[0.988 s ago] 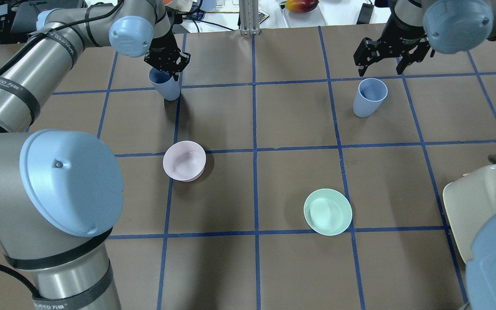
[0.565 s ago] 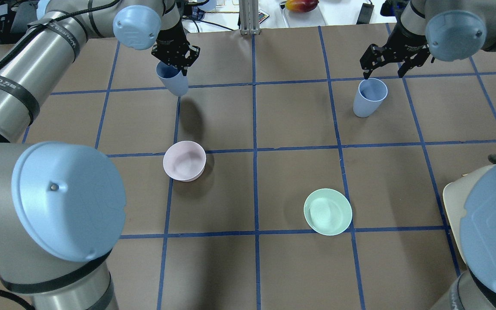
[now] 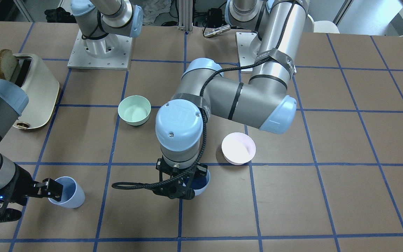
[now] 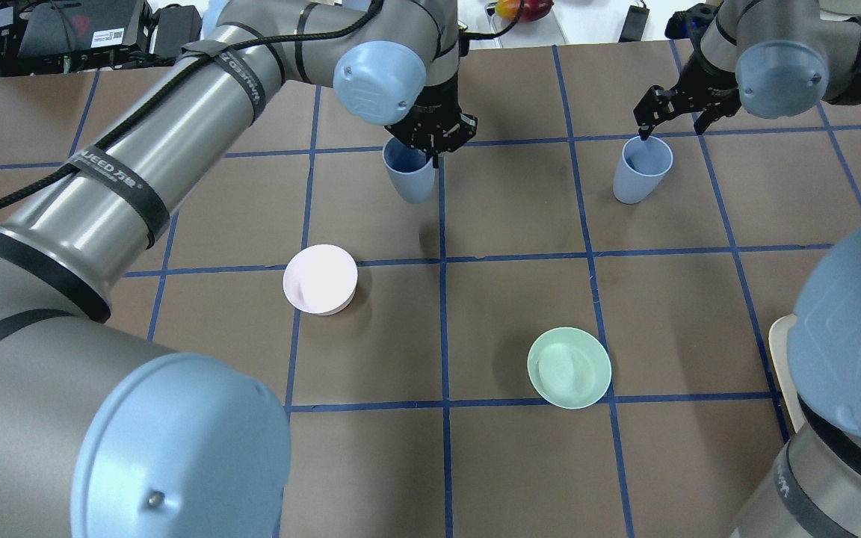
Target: Stack blue cups with both arms
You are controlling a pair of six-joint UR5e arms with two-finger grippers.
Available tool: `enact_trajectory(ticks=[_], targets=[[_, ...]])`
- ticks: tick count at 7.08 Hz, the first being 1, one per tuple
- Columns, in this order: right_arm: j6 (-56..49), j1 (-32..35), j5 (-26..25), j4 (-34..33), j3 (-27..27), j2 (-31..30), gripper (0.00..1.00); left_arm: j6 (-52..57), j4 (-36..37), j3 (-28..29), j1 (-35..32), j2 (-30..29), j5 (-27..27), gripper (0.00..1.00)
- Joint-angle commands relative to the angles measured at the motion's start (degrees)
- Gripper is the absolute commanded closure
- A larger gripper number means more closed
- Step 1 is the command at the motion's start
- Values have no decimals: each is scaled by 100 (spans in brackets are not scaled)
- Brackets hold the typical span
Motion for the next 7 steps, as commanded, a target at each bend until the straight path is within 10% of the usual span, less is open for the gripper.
enact_trajectory(ticks=[1, 5, 7], targets=[[-90, -80, 11, 0, -1, 157, 5, -222, -477, -707, -305, 517, -44, 100], [-108, -80, 283, 70, 70, 211, 16, -1224, -75, -1933, -560, 1153, -326, 100], [-143, -80, 257, 97, 70, 237, 80, -1409, 205, -2029, -596, 978, -317, 100]])
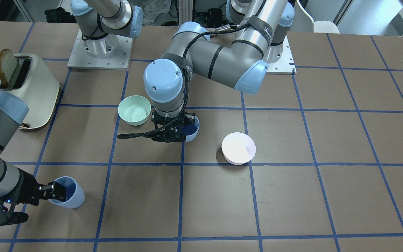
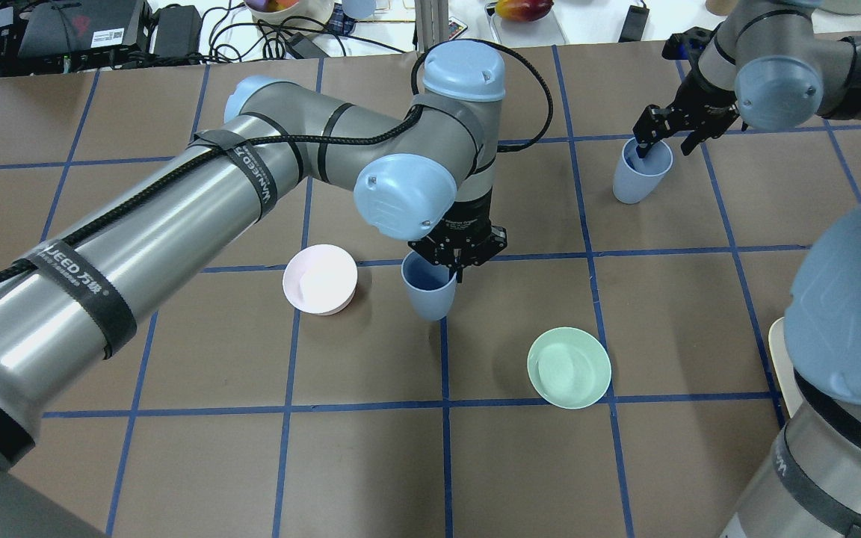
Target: Stack blue cups with both arms
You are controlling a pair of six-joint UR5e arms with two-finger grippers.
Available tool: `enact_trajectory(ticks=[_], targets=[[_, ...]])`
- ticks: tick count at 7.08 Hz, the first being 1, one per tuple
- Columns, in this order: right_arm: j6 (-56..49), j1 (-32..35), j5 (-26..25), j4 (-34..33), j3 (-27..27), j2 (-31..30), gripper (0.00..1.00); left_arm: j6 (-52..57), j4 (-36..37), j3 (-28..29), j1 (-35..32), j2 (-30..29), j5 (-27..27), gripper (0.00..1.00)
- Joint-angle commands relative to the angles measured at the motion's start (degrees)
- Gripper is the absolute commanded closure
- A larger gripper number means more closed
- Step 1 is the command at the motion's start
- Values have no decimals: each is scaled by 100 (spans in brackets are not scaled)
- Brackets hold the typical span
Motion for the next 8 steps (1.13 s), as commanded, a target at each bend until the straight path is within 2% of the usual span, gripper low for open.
enact_trajectory(ticks=[1, 2, 3, 4, 6, 8], targets=[[-24, 0, -10, 163, -16, 10, 100, -128, 473, -300, -31, -46, 5, 100], [-24, 0, -1, 278, -34, 2, 100, -128, 825, -494, -31, -11, -3, 100], [-15, 0, -1, 287, -51, -16, 100, -137, 880, -548, -31, -11, -12, 94], [-15, 9, -1, 366, -86, -42, 100, -146, 881, -557, -31, -2, -21, 24], [20, 70, 16, 716, -226, -252, 100, -251, 785, -549, -48, 155, -56, 0], [186, 323, 8, 982, -271, -524, 100, -260, -80, -313, -5, 585, -135, 0]])
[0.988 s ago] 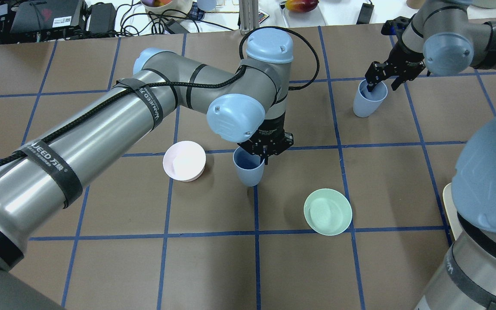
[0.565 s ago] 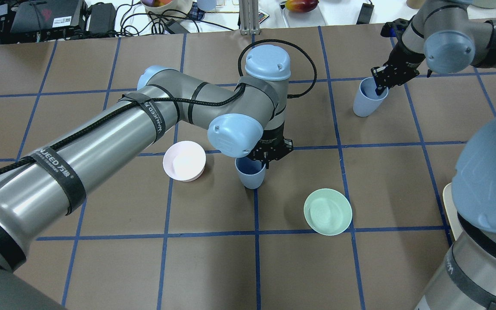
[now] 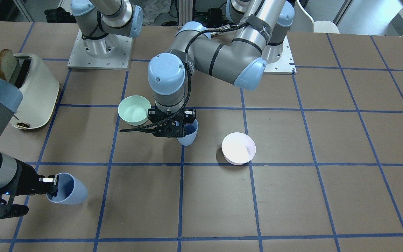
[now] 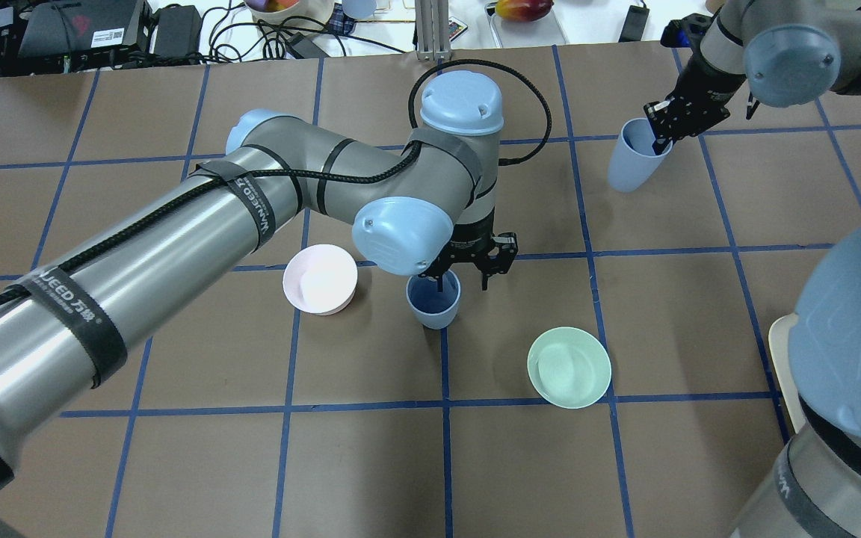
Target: Stack blue cups with both arms
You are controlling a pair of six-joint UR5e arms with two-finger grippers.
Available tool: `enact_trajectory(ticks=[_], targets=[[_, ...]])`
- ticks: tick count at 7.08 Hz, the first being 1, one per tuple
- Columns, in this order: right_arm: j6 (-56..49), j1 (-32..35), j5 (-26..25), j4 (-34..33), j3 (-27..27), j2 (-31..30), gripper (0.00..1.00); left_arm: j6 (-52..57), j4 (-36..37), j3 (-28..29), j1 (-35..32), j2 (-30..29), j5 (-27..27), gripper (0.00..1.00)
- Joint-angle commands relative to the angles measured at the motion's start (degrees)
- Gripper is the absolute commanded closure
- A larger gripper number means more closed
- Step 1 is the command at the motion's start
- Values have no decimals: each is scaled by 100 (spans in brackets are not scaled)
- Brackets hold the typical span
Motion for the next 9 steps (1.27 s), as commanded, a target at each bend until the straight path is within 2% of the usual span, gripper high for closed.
enact_trajectory(ticks=[1, 3, 5, 7, 8, 9], targets=[[342, 428, -32, 210, -21, -339, 100, 41, -1052, 390, 212, 567, -34, 0], [449, 912, -23, 613, 13, -725, 100, 120, -1914, 883, 695, 1217, 35, 0], [1332, 1500, -93, 720, 40, -937, 100, 1203, -2235, 727, 1545, 1781, 132, 0], [1862, 1967, -94, 1026, 189, -1218, 100, 1921, -2130, 524, 2329, 2160, 465, 0], [2117, 2195, -33, 1028, 416, -1358, 100, 2236, -1825, 411, 2489, 2196, 476, 2], [2546, 2546, -15, 915, 662, -1403, 100, 2361, -1056, 201, 2525, 2196, 476, 0]])
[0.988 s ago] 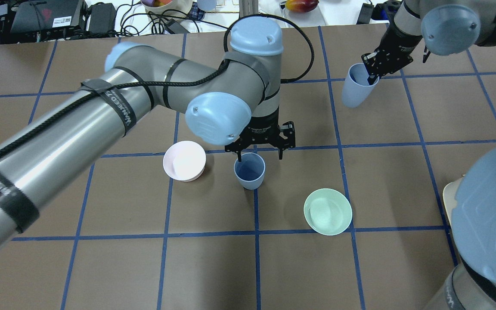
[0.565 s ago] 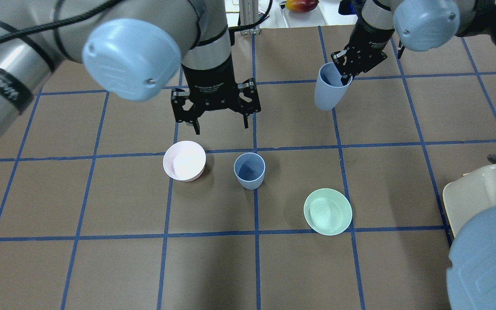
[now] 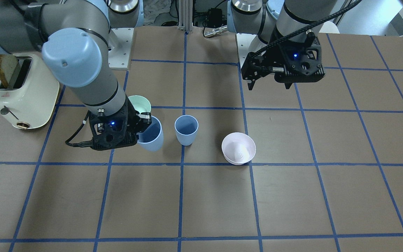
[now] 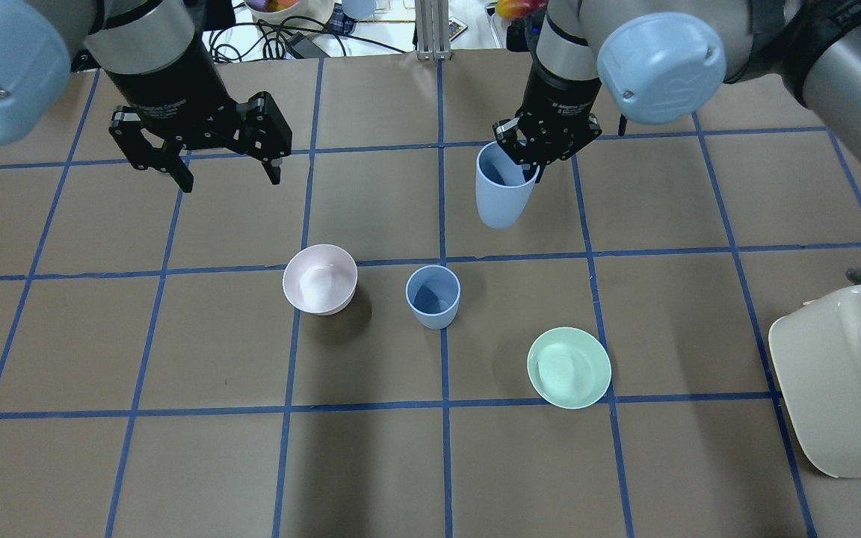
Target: Stack blue cups with both arms
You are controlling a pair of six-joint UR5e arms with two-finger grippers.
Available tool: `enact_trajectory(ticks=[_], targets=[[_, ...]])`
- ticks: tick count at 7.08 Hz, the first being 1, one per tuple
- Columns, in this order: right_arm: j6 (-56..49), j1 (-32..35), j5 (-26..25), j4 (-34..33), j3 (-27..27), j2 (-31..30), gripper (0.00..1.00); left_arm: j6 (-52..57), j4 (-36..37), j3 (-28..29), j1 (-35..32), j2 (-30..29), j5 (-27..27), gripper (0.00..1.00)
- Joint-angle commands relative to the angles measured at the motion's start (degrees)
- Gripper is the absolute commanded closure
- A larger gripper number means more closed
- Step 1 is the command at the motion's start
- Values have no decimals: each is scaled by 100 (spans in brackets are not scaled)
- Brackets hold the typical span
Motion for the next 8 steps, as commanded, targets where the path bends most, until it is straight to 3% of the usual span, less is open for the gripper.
enact_trajectory(ticks=[1, 3, 8], targets=[[876, 669, 24, -276, 380, -102, 100, 237, 1018, -412, 121, 56, 30, 0], [1055, 1031, 15, -331, 425, -94, 100, 254, 1030, -449, 130, 109, 13, 0], [1127, 1068, -37, -708, 830, -102, 100, 254, 1030, -449, 130, 109, 21, 0]])
